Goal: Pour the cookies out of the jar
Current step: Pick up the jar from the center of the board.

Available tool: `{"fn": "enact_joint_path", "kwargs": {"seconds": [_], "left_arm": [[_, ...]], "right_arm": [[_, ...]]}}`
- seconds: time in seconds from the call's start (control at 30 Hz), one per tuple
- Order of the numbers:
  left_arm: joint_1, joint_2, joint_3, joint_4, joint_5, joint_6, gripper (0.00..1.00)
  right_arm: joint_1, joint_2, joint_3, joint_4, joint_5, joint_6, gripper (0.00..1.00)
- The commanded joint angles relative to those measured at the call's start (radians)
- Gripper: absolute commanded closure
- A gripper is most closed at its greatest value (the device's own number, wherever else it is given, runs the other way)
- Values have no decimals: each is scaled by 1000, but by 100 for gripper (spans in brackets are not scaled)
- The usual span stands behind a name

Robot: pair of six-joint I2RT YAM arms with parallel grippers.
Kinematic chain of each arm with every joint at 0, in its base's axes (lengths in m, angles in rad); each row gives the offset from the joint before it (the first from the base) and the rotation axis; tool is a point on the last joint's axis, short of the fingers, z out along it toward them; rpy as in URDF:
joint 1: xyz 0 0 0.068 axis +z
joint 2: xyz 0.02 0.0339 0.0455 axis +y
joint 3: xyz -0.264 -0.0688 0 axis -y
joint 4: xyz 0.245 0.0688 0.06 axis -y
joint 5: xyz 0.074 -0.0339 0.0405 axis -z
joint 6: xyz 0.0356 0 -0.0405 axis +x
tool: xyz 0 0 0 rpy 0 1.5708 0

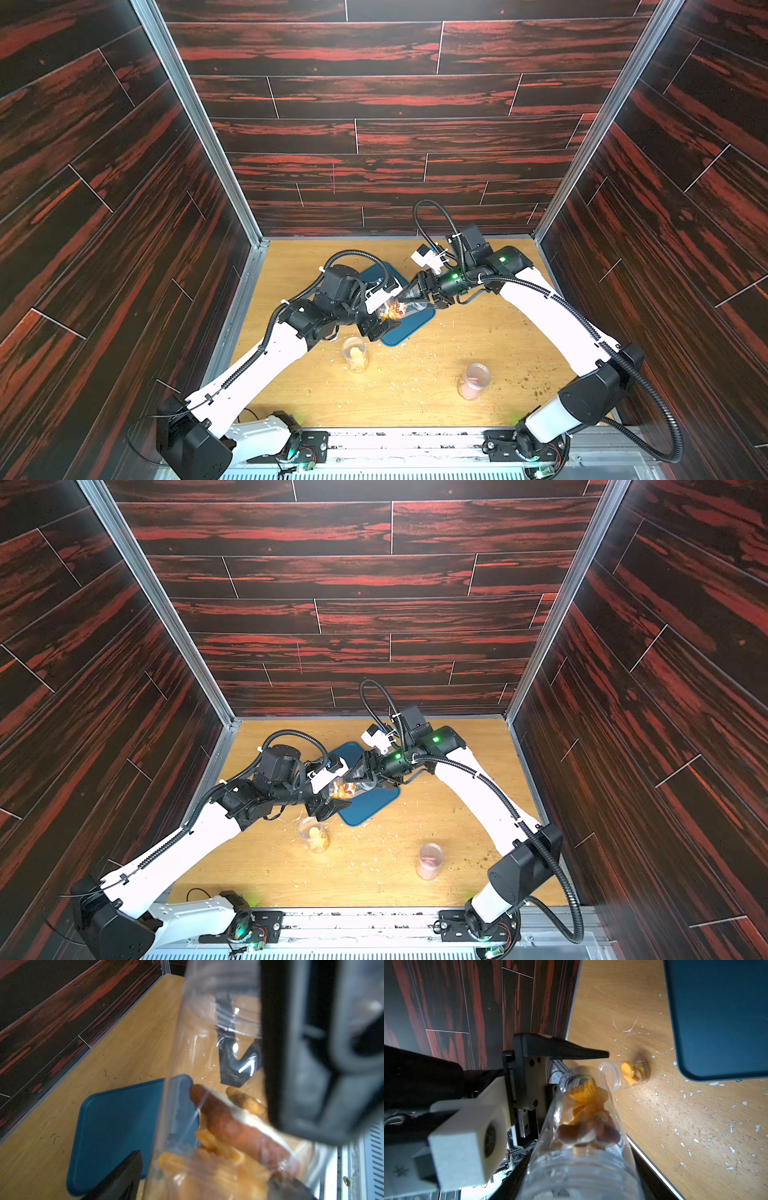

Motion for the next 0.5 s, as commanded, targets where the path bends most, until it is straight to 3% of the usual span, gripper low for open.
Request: {"fn": "enact_joint_path", "kwargs": {"seconds": [0.0,0.47], "left_arm": [[6,-12,22,-19,-35,34,18],[4,-31,13,-64,-26,56,35]], "right_arm": [[21,-3,11,-26,-95,0,41],[21,4,-17,4,-101,17,40]]}}
